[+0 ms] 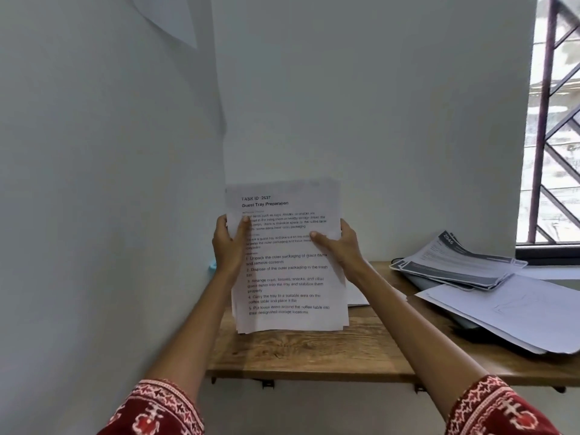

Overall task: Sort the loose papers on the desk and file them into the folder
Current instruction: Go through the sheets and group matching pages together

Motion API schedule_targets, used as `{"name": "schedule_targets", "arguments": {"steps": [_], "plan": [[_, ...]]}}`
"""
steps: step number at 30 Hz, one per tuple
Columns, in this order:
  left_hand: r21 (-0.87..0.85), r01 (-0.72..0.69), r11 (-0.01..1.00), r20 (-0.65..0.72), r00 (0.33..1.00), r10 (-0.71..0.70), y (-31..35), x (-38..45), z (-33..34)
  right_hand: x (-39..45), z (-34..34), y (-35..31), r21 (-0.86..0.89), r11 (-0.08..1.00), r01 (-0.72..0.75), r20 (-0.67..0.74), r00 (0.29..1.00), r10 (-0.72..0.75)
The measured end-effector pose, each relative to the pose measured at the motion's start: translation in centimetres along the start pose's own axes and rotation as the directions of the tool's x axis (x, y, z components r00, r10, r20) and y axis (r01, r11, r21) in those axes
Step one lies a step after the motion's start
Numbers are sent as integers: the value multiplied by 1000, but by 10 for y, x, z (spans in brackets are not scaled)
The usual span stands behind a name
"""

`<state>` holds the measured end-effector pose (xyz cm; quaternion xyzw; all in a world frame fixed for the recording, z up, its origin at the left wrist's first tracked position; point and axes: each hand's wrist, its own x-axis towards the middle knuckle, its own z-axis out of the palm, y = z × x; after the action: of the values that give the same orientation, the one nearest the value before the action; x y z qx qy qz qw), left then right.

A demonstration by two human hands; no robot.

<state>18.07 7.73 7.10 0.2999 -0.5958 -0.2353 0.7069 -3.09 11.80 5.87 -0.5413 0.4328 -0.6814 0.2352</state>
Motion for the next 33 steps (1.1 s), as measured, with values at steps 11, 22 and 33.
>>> {"name": "schedule_targets", "arguments": {"steps": [11,22,33], "plan": [[89,-125,988,-72,989,132,33,11,5,9,12,-22,-55,991,121,-78,989,-125],[214,-71,974,-110,989,96,-17,-44,3,-24,18,21,-34,999,21,-87,996,-24],[455,393,799,25,891,-452,-58,-64,-8,-44,11,51,-161,973,-163,-35,987,160]]}}
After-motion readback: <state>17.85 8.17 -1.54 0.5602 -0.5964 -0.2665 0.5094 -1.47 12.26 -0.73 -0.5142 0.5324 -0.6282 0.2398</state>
